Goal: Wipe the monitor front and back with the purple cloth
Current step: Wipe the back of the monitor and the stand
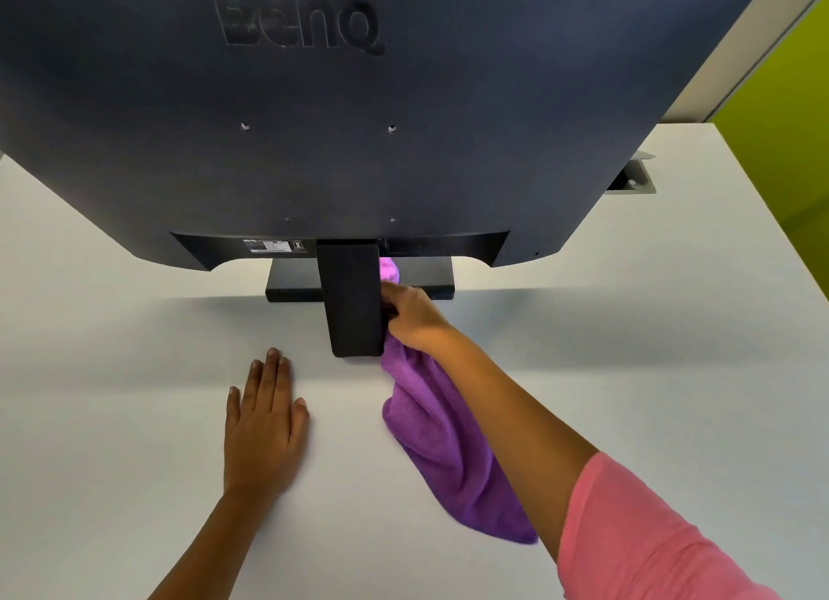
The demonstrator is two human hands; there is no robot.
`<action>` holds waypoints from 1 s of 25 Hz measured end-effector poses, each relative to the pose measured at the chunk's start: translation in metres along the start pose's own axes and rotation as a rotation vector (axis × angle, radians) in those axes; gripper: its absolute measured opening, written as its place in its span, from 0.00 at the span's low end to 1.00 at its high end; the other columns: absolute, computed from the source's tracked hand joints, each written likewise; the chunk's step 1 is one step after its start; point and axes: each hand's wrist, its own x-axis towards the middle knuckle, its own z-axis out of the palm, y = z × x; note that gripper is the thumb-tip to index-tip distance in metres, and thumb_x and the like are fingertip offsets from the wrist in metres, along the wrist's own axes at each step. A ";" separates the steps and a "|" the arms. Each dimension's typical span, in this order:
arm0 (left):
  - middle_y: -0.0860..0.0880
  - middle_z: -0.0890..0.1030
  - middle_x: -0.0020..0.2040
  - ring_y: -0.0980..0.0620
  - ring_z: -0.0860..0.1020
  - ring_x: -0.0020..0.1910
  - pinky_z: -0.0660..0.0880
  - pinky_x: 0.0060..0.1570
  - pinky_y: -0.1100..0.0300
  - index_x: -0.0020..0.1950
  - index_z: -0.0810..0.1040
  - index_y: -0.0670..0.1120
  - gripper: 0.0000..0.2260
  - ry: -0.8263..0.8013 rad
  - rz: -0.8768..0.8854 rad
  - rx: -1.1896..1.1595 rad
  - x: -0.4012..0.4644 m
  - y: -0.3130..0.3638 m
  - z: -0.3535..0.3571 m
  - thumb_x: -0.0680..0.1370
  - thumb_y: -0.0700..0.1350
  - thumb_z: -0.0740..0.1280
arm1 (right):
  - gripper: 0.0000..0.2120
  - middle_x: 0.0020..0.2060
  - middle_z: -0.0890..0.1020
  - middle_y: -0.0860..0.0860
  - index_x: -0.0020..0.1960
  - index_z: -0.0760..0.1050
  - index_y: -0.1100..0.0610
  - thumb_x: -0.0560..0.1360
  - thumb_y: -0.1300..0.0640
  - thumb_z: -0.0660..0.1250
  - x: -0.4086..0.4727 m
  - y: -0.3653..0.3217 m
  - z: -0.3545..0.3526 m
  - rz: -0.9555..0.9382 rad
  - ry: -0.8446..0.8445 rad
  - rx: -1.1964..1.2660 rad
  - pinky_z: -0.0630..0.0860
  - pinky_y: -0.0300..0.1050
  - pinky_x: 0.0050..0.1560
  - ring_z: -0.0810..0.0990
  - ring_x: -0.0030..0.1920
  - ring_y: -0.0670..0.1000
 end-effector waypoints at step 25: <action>0.48 0.51 0.78 0.48 0.49 0.77 0.48 0.74 0.47 0.78 0.51 0.44 0.30 0.008 -0.004 0.017 0.000 0.000 0.001 0.78 0.56 0.41 | 0.13 0.57 0.79 0.59 0.62 0.73 0.63 0.80 0.62 0.59 0.006 0.005 -0.001 -0.043 0.249 0.078 0.72 0.46 0.62 0.78 0.56 0.58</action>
